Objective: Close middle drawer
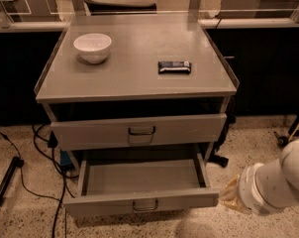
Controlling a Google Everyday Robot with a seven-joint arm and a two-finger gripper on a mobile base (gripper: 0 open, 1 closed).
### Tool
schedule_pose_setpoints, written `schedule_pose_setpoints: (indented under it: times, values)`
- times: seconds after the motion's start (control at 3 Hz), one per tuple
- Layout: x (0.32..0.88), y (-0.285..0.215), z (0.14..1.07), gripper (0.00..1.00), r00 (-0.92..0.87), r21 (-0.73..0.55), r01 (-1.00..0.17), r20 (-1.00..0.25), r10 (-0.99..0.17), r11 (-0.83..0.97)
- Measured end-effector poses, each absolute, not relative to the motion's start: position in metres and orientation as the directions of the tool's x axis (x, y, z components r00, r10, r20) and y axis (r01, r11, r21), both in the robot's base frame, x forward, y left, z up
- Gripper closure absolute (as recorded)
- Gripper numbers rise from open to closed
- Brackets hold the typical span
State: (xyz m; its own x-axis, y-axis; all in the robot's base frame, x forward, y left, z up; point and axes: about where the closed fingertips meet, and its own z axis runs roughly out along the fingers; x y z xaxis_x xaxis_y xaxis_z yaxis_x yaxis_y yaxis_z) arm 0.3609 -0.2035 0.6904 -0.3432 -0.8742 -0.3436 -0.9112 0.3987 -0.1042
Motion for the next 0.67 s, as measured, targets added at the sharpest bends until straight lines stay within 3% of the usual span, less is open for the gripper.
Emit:
schedule_pose_setpoints:
  times: [0.67]
  values:
    - [0.375,-0.215,0.594,1.0,-0.304,-0.127,-0.905,-0.473,-0.827,0.405]
